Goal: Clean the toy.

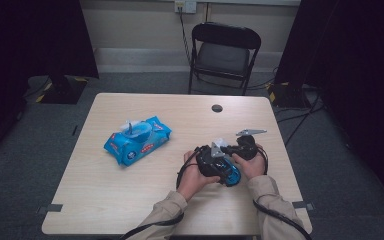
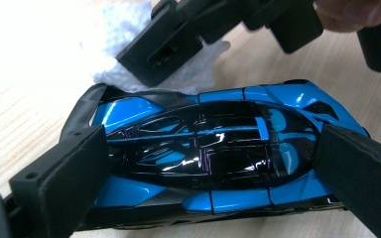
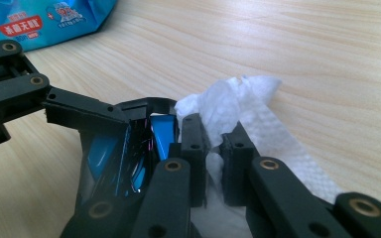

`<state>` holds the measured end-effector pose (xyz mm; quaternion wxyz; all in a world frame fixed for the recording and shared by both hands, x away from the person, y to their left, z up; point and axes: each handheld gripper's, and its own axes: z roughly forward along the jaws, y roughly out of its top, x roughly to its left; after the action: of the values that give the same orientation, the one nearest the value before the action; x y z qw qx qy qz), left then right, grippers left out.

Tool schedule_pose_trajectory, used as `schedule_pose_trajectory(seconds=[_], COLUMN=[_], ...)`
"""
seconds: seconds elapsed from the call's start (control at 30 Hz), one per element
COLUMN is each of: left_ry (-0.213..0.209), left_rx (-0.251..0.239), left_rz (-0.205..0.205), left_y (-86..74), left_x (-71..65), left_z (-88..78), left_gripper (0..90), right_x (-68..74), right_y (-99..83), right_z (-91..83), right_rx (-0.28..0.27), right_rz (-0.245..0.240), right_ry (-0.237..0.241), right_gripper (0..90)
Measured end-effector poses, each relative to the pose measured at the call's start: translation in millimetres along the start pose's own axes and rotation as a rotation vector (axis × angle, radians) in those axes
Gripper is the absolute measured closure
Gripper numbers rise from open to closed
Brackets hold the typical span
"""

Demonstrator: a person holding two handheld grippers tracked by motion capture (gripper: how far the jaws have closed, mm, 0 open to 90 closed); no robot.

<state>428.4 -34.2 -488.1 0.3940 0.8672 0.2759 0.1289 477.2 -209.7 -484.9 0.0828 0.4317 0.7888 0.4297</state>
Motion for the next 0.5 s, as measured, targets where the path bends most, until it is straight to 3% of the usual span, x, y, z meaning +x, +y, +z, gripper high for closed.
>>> schedule_pose_trajectory(seconds=[0.5], left_ry=[-0.001], left_rx=[0.001], left_rz=[-0.001], left_y=[0.3], left_x=[0.0], left_z=[0.1], left_gripper=[0.4], right_x=[-4.9], right_y=[-8.7], right_z=[0.4], right_rx=[0.046], right_rz=[-0.012], right_ry=[0.003], right_gripper=[83.2])
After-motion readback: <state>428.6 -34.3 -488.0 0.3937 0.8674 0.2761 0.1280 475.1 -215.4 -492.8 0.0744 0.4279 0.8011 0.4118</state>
